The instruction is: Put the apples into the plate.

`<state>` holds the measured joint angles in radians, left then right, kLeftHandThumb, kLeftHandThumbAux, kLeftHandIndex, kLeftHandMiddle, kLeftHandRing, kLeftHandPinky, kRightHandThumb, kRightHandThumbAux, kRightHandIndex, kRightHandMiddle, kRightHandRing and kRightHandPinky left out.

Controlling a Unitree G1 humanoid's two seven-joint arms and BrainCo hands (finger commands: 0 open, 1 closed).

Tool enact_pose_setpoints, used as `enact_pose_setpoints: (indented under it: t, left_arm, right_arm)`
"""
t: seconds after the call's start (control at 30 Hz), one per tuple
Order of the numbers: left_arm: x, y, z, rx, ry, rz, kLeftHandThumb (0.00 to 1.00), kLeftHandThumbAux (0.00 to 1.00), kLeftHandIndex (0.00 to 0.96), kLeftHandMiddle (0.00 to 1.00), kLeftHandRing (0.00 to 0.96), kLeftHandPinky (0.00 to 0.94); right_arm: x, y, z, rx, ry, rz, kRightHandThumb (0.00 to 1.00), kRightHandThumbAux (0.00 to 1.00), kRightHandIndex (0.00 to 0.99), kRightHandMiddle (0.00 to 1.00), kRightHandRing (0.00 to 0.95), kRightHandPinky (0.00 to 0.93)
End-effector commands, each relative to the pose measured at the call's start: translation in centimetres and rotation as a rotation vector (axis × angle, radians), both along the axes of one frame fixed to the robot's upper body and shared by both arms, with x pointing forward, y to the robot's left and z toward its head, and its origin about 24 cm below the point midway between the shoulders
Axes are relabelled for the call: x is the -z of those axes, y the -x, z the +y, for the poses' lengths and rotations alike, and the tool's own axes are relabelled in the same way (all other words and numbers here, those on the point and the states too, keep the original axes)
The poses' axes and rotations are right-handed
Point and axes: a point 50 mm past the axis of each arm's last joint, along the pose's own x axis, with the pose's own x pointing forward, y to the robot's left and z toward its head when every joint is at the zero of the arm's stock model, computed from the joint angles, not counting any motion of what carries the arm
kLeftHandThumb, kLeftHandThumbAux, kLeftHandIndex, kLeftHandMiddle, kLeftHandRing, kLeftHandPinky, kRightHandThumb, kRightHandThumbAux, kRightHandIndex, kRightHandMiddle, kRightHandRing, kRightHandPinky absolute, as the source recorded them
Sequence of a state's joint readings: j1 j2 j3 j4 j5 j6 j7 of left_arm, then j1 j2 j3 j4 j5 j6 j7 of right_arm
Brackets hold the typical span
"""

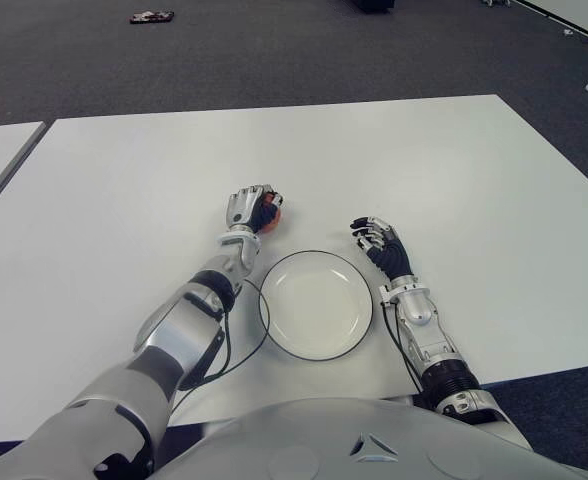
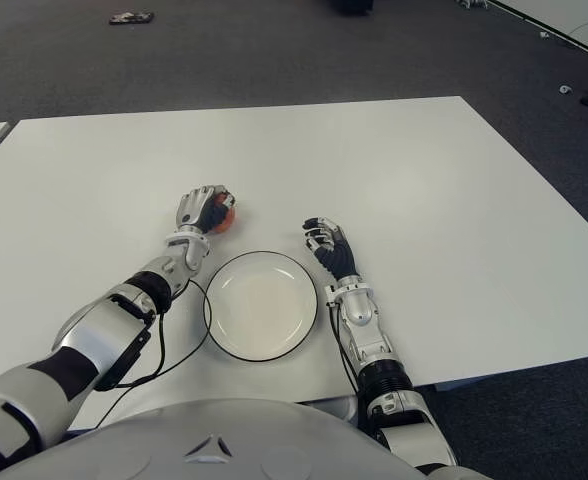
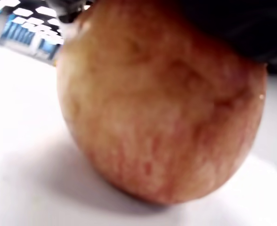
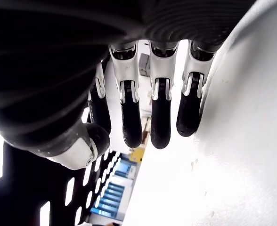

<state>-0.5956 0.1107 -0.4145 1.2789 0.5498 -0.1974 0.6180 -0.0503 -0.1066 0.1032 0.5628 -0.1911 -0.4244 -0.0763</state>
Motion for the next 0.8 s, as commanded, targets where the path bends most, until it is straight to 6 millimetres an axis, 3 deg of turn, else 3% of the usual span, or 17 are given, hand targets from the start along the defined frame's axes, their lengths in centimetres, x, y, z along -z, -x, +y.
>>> enact_pose_setpoints:
  t: [0.03, 0.4, 0.67, 0.8]
  left_arm:
    - [3.3, 3.1, 0.9, -0.157, 0.174, 0.161, 0.715, 0.7, 0.445, 0.864, 0.86, 0.872]
    - [1.8, 1.0, 1.2, -0.362, 0.574, 0.19, 0.714, 0.702, 0.443, 0.871, 0.863, 0.87]
    - [-0.5, -1.4, 1.6, -0.443, 1.168, 0.15, 0.719, 0.702, 0.443, 0.88, 0.871, 0.88]
    - [-1.0, -1.9, 1.8, -0.437, 1.36, 0.16, 0.722, 0.701, 0.443, 0.883, 0.879, 0.891]
  right_arm:
    - [2.7, 2.0, -0.5, 0.027, 0.017, 0.163, 0.671, 0.672, 0.309, 0.354, 0.341, 0.345]
    - [2.6, 2.0, -0.3, 0.024, 0.012, 0.147, 0.68, 0.678, 0.305, 0.356, 0.347, 0.356]
    - [2.7, 2.0, -0.3, 0.017, 0.009, 0.154, 0.678, 0.677, 0.3, 0.35, 0.343, 0.355]
    - [2.8, 2.0, -0.2, 0.015, 0.009, 0.157, 0.672, 0.676, 0.293, 0.342, 0.336, 0.351]
